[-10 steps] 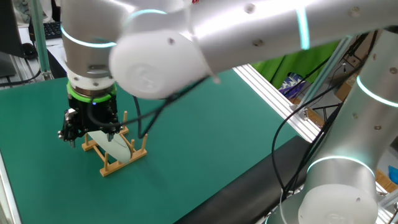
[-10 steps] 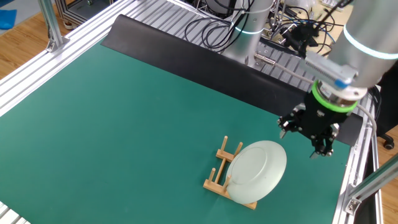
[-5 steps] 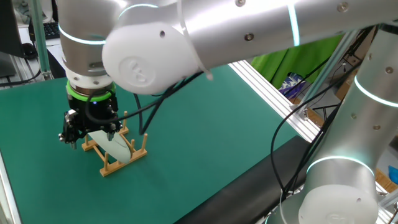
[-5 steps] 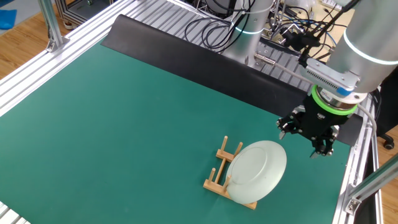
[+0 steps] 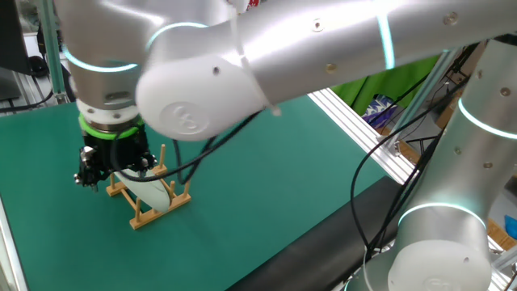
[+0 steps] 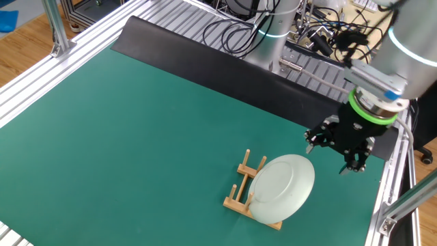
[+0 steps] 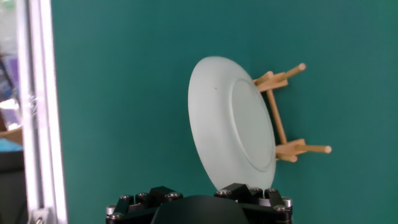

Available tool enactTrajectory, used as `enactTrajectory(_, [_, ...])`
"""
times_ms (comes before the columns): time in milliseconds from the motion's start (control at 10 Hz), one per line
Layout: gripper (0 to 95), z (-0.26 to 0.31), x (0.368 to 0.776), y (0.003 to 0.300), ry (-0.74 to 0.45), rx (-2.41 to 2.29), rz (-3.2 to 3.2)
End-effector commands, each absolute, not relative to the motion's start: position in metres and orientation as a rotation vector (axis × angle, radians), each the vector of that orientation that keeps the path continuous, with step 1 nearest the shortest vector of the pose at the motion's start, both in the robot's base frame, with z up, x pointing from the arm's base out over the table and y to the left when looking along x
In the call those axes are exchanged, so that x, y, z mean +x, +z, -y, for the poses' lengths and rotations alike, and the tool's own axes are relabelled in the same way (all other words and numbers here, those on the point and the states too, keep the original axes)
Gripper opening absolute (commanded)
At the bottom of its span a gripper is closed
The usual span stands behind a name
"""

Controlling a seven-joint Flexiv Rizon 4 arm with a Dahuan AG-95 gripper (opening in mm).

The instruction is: Take the dish off the dish rack

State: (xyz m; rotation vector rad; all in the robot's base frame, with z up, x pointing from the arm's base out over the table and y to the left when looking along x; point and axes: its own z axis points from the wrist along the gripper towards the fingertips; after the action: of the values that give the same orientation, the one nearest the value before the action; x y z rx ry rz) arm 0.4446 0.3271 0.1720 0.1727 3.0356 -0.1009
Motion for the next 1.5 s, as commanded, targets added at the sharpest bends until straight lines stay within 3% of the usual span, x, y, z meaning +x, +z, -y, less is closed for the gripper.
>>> enactTrajectory(100, [76.0, -0.326, 0.445, 0.171, -0.096, 0.176, -3.047])
enactTrajectory(1500, [76.0, -0.302, 0.505, 0.159, -0.163, 0.071, -2.993])
